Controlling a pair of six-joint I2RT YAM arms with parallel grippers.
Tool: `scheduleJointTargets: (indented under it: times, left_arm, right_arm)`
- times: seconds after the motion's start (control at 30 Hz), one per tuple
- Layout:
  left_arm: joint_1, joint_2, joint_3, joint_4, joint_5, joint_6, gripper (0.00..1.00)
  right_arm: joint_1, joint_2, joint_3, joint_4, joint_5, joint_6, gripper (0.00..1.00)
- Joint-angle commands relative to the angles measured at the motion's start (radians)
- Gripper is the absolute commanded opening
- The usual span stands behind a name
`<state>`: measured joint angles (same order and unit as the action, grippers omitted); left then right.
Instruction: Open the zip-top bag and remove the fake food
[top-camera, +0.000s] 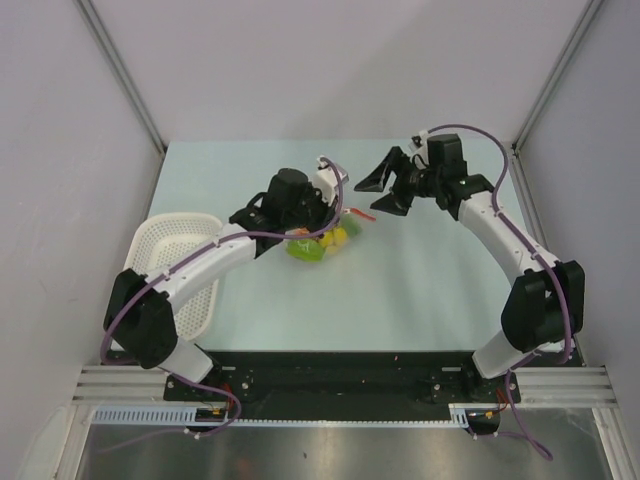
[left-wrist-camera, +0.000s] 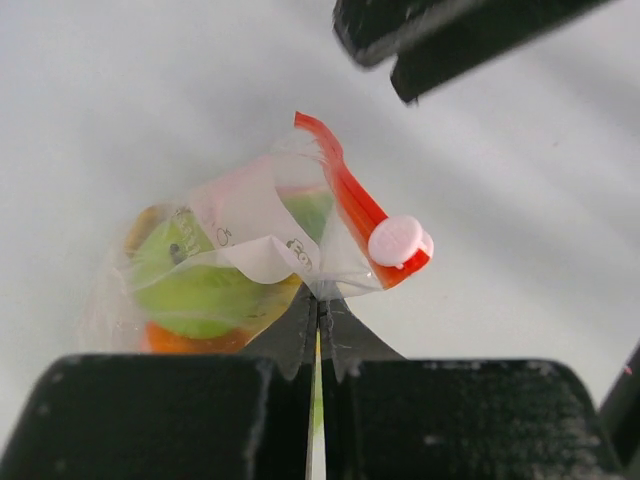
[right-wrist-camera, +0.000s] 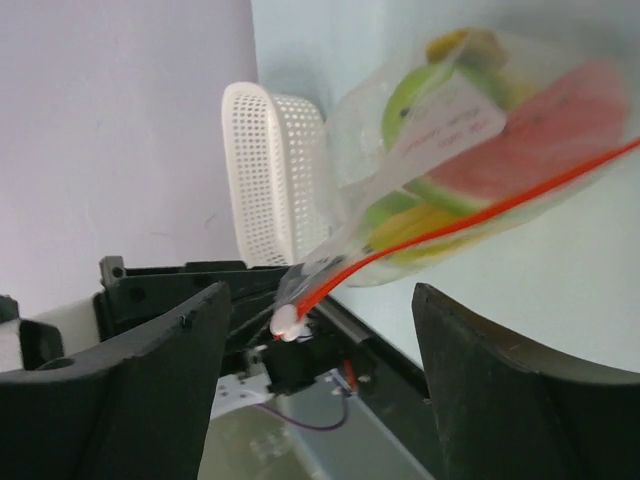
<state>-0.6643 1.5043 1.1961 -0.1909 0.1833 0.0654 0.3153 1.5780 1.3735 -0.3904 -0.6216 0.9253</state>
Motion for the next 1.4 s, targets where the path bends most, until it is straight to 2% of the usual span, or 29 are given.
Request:
scheduleJointTargets:
  times: [0.0,0.07,0.13,0.2,0.27,0.33,0.43,0.53,0.6,0.67,0.83,0.97,1.0,1.03,1.07,1.1,1.13,1.17,1.2,1.23,1.3,1.33,1.37]
  left_arm:
    - [0.038,-0.052,0.082,-0.033,0.234,-0.048,0.0]
    - [0.057,-0.05,0.091,-0.057,0.271,-0.085,0.0]
    - [0.084,-0.052,0.092,-0.067,0.327,-0.123,0.0]
    - [0.106,-0.05,0.094,-0.07,0.381,-0.148,0.0]
    - [0.112,-0.038,0.108,-0.09,0.398,-0.162,0.0]
    - [0.117,-0.023,0.143,-0.132,0.41,-0.17,0.0]
    - [0.12,0.004,0.184,-0.189,0.43,-0.185,0.0]
    - [0.123,0.014,0.223,-0.213,0.458,-0.2,0.0]
    - [0.126,0.01,0.22,-0.199,0.47,-0.21,0.0]
    - [0.127,0.005,0.214,-0.194,0.484,-0.216,0.0]
    - [0.127,0.014,0.212,-0.196,0.516,-0.2,0.0]
    - [0.127,0.016,0.203,-0.194,0.528,-0.19,0.0]
    - [0.129,0.017,0.2,-0.19,0.53,-0.188,0.0]
    - [0.129,0.016,0.192,-0.188,0.528,-0.185,0.0]
    - [0.129,0.013,0.189,-0.185,0.528,-0.182,0.0]
    - [0.13,0.01,0.185,-0.177,0.522,-0.177,0.0]
    - [0.132,0.005,0.174,-0.171,0.515,-0.177,0.04]
    - [0.132,-0.006,0.165,-0.159,0.507,-0.179,0.09]
    - [0.135,-0.012,0.155,-0.128,0.498,-0.182,0.18]
    - [0.135,-0.019,0.134,-0.111,0.489,-0.184,0.34]
    - [0.137,-0.035,0.117,-0.059,0.479,-0.188,0.45]
    - [0.137,-0.036,0.108,-0.045,0.473,-0.19,0.54]
    - [0.135,-0.035,0.106,-0.021,0.469,-0.194,0.56]
  right_arm:
    - [-0.028,-0.041,0.058,-0.031,-0.075,-0.383,0.79]
    - [-0.018,-0.077,0.03,-0.025,-0.067,-0.562,0.81]
    - [-0.001,-0.114,-0.002,0.013,-0.043,-0.655,0.83]
    - [0.007,-0.183,-0.066,0.06,-0.038,-0.739,0.84]
    - [0.013,-0.234,-0.132,0.177,-0.084,-0.795,0.85]
    - [0.019,-0.317,-0.229,0.27,-0.06,-0.884,0.89]
    - [0.025,-0.392,-0.33,0.35,-0.061,-0.974,0.91]
    - [0.042,-0.382,-0.358,0.334,-0.075,-1.032,0.87]
    - [0.062,-0.349,-0.353,0.321,-0.081,-1.043,0.79]
    - [0.083,-0.302,-0.34,0.315,-0.073,-1.066,0.75]
    - [0.151,-0.24,-0.292,0.325,-0.001,-1.123,0.75]
    - [0.131,-0.184,-0.217,0.282,-0.064,-1.131,0.59]
    - [0.127,-0.164,-0.183,0.269,-0.101,-1.131,0.42]
    - [0.117,-0.155,-0.168,0.237,-0.115,-1.129,0.34]
    - [0.111,-0.142,-0.154,0.22,-0.125,-1.125,0.2]
    - [0.102,-0.125,-0.127,0.191,-0.16,-1.11,0.16]
    - [0.079,-0.116,-0.117,0.179,-0.191,-1.102,0.12]
    - [0.067,-0.108,-0.108,0.171,-0.228,-1.094,0.03]
    - [0.056,-0.092,-0.096,0.151,-0.301,-1.088,0.0]
    - [0.038,-0.084,-0.09,0.141,-0.334,-1.089,0.0]
    - [0.033,-0.076,-0.085,0.121,-0.378,-1.094,0.0]
    - [0.034,-0.075,-0.09,0.122,-0.388,-1.097,0.0]
    - [0.036,-0.075,-0.091,0.122,-0.406,-1.094,0.0]
